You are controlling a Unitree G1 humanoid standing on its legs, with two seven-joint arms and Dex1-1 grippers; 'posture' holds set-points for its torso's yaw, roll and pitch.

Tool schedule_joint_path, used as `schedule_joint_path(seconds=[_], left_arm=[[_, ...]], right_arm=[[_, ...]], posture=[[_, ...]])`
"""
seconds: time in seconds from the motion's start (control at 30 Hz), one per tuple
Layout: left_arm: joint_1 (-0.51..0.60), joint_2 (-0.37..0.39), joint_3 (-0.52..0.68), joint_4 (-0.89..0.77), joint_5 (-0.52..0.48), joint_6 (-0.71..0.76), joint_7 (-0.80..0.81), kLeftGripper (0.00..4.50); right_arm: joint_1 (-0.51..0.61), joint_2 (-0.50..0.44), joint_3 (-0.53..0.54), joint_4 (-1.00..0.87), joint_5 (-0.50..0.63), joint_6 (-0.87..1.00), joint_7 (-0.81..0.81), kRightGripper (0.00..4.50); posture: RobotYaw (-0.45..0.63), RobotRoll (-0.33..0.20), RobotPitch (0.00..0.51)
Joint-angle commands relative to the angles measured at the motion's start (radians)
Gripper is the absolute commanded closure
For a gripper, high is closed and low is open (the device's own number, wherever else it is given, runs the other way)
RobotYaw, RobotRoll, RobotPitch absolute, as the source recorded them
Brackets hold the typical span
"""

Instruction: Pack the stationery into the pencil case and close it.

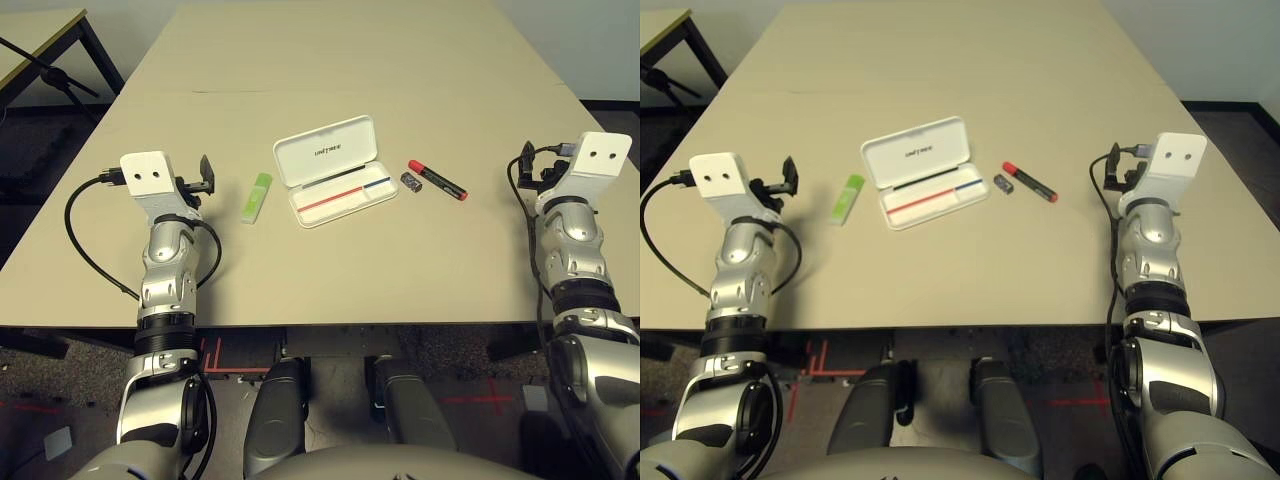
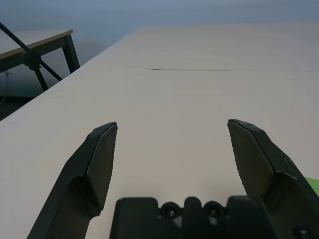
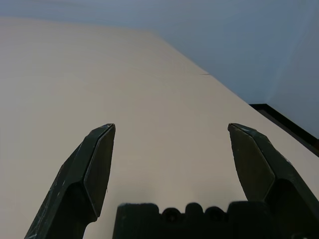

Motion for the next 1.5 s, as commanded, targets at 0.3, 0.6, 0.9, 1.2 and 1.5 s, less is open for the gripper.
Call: schedule_joint_path(seconds=[0.3,0.6,0.9,1.2,1.5], left_arm=[[-0.017,0.023,-0.006,-0.011,0.000,0.022,-0.014,0.04],[0.006,0.085,-0.084,-0.171,-0.041,0.134,-0.220,0.04],[-0.079,0.196,-0.218,-0.304,-0.170,0.374,-0.563,0.04],[-0.182,0.282,-0.413,-0.326,-0.178,0.545,-0.848,0.04],[-0.294,0.274,-0.582,-0.208,-0.082,0.561,-0.972,0.04]], right_arm=[[0.011,0.016,-0.002,-0.027,0.007,0.014,0.026,0.00],[0.020,-0.006,0.015,-0.070,0.035,-0.008,0.199,0.00],[-0.015,-0.099,0.033,-0.151,0.124,0.023,0.581,0.00],[0.027,-0.193,0.057,-0.303,0.289,0.221,1.015,0.00],[0.088,-0.300,0.097,-0.418,0.369,0.401,1.319,0.00]], posture=[[-0.07,0.000,0.164],[-0.04,0.000,0.185],[-0.08,0.000,0.184],[-0.08,0.000,0.171],[-0.09,0.000,0.170]])
